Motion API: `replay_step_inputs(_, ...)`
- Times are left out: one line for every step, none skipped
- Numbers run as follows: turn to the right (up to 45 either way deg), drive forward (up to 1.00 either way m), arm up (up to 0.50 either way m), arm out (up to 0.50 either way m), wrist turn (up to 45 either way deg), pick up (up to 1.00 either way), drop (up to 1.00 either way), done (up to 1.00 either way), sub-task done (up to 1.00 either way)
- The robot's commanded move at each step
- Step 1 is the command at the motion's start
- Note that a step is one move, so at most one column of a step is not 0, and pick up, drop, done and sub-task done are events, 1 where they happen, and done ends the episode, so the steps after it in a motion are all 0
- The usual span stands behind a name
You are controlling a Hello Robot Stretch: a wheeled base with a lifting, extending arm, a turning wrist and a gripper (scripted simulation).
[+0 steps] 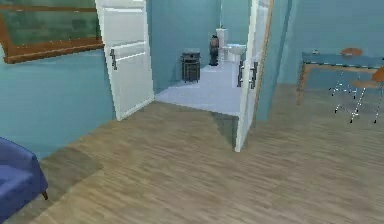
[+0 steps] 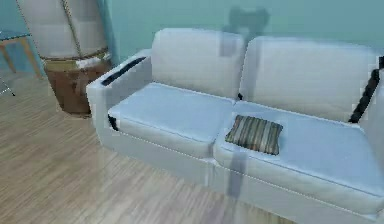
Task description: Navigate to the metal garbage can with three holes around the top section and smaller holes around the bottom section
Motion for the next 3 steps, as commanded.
replay_step_inputs(0.0, 1.00, 0.00, 0.00, 0.0, 0.00, 0.00, 0.00, 0.00)
replay_step_inputs(3.0, 0.00, 0.00, 0.00, 0.0, 0.00, 0.00, 0.00, 0.00)
replay_step_inputs(-9.0, 0.00, 0.00, 0.00, 0.0, 0.00, 0.00, 0.00, 0.00)
